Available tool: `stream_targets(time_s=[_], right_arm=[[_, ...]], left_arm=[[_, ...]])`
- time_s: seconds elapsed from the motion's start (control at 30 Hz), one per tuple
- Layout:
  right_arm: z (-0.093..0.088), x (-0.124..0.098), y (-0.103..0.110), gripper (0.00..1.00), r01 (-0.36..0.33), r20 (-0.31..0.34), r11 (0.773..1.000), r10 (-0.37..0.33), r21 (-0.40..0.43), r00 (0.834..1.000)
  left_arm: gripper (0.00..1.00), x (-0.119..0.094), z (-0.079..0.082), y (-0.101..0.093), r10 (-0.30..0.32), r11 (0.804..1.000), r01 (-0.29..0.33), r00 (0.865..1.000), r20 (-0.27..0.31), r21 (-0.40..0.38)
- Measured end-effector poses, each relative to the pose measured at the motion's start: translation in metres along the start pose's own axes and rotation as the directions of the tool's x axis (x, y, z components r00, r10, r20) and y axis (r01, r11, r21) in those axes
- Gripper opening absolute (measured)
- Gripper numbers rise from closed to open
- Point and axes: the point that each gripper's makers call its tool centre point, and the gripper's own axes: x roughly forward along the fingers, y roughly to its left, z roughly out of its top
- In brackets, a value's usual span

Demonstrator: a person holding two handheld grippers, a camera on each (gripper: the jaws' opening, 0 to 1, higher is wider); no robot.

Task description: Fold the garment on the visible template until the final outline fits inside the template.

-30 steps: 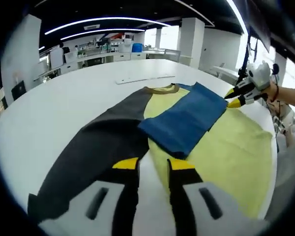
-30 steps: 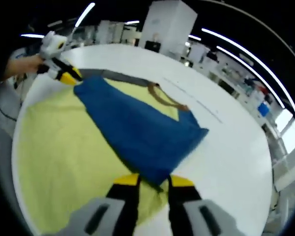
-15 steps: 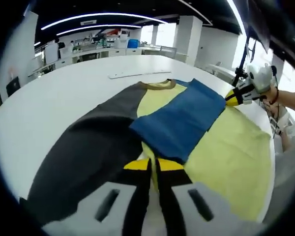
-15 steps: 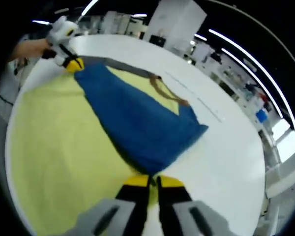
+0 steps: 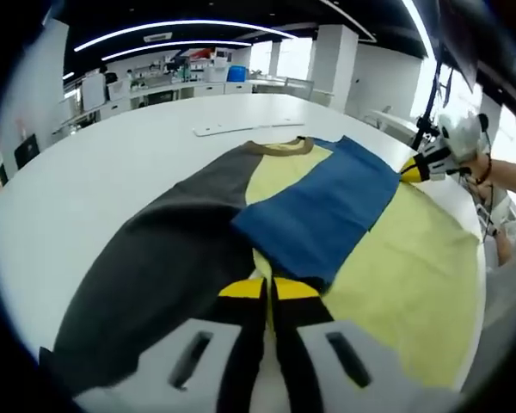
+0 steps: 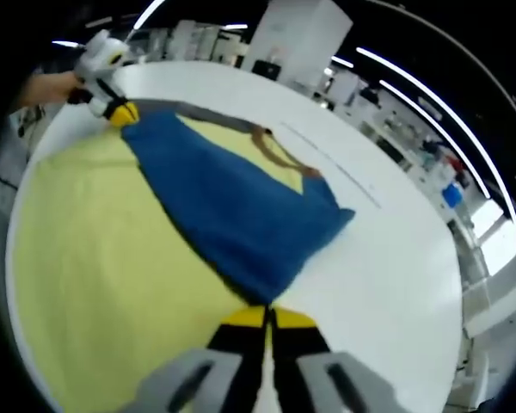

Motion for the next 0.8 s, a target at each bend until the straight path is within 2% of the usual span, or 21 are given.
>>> stream_targets(time_s=[0.07, 0.2, 0.3, 0.33, 0.47, 0.53, 0.63, 0.8], right_arm=[[-0.001, -0.001, -0.001, 0.00, 0.005, -0.003, 1.000, -0.005, 0.026, 1.000], [-0.008, -0.001, -0.006, 0.00, 0.011, -0.002, 0.982, -0.011, 0.190, 1.000], [-0.010, -0.001, -0.012, 0.00, -0.012, 0.024, 0.938, 0.004, 0.345, 1.000], [-0.012, -0.001, -0.014, 0.00, -0.009, 0.025, 0.927, 0.000, 0.374, 1.000], [-0.013, -0.001, -0.015, 0.00, -0.016, 0.021, 0.927, 0.009, 0.374, 1.000], [-0.010, -0.003, -0.012, 0.00, -0.022, 0.020, 0.945, 0.017, 0.327, 1.000], [-0.009, -0.004, -0.009, 0.00, -0.028, 0.017, 0.955, 0.025, 0.296, 1.000], [-0.008, -0.004, -0.007, 0.00, -0.017, 0.002, 0.980, 0.017, 0.198, 1.000]], left_arm=[[0.00, -0.001, 0.000, -0.001, 0.003, 1.000, -0.003, 1.000, 0.000, 0.000], [0.00, -0.001, -0.001, 0.001, 0.012, 1.000, -0.012, 1.000, -0.004, -0.020], [0.00, 0.000, -0.001, 0.002, 0.016, 0.999, -0.016, 1.000, -0.004, -0.034], [0.00, -0.001, -0.001, 0.003, 0.016, 0.999, -0.016, 1.000, -0.004, -0.035], [0.00, 0.000, -0.001, 0.004, 0.013, 0.999, -0.014, 1.000, -0.009, -0.035], [0.00, 0.000, -0.001, 0.003, 0.010, 0.999, -0.010, 1.000, -0.010, -0.036], [0.00, -0.001, -0.001, 0.003, 0.008, 0.998, -0.008, 1.000, -0.009, -0.065], [0.00, -0.001, -0.001, 0.005, 0.000, 0.992, 0.000, 1.000, 0.001, -0.125]])
